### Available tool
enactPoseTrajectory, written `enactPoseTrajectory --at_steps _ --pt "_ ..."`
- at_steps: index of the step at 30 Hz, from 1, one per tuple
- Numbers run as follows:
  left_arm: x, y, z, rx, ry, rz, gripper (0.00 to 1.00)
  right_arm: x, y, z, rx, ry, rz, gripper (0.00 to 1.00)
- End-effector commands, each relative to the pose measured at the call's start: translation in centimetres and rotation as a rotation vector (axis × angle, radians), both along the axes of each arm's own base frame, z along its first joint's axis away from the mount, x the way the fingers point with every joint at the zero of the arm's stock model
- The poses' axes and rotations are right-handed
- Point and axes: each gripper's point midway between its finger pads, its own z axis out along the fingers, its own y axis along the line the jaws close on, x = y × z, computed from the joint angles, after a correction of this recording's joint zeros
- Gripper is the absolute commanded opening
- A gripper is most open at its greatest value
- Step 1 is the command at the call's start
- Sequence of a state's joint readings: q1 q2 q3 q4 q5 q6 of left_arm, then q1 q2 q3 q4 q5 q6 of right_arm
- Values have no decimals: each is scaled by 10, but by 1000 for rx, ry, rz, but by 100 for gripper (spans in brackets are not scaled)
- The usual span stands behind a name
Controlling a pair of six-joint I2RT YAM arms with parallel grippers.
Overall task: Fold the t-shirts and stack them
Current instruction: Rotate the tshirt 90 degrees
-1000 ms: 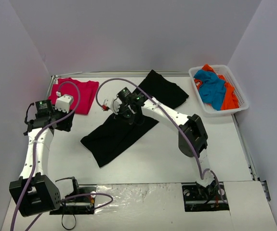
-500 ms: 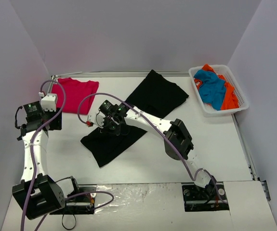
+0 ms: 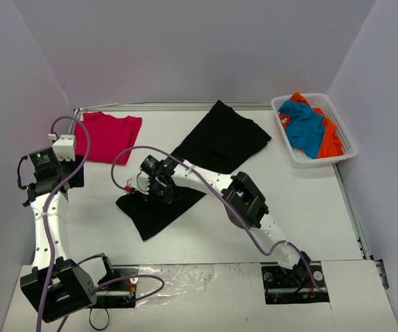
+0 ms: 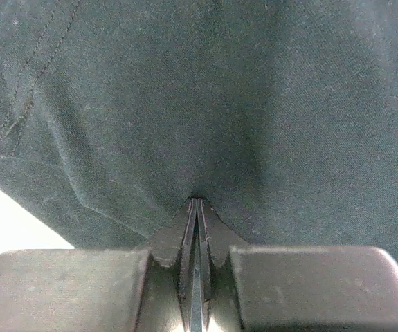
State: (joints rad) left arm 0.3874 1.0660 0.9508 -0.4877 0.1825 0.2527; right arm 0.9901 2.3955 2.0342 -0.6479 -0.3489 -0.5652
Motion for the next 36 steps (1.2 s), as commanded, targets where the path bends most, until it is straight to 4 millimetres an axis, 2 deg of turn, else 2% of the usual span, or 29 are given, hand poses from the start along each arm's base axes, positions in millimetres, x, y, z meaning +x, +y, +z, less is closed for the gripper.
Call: enactPoseTrajectory --at_steps 1,3,5,6,8,9,15,16,18,19,23,28,36 --pt "3 2 8 5 -37 7 57 -20 -18 -15 -73 52 28 0" --pt "3 1 7 4 -34 3 57 -31 -34 -27 -117 87 33 0" --pt "3 1 7 1 -35 -1 57 -39 -47 -30 -143 104 41 0" --pt "3 0 7 0 -34 -4 57 -50 -63 -41 -190 134 48 0" --pt "5 -3 7 -11 -39 -20 57 -57 -81 -43 -229 138 61 0" --pt "6 -6 4 -22 -34 -35 57 -66 -98 -52 -276 160 64 0" --pt "7 -11 1 -50 -19 -58 57 -93 -147 -56 -365 237 45 0" --pt "8 -12 1 -50 -20 -66 57 -101 -161 -59 -400 262 47 0" --pt "8 -14 1 -56 -22 -74 57 -109 -176 -60 -434 285 51 0" --pt "8 -14 1 -57 -21 -77 57 -113 -192 -63 -475 297 49 0" --pt "8 -17 1 -61 -24 -92 57 -128 -222 -62 -526 381 31 0" --pt "8 -22 1 -79 -25 -116 57 -127 -255 -60 -591 406 -27 0" --pt "10 -27 -3 -101 -13 -144 57 -99 -302 -43 -597 455 -185 0"
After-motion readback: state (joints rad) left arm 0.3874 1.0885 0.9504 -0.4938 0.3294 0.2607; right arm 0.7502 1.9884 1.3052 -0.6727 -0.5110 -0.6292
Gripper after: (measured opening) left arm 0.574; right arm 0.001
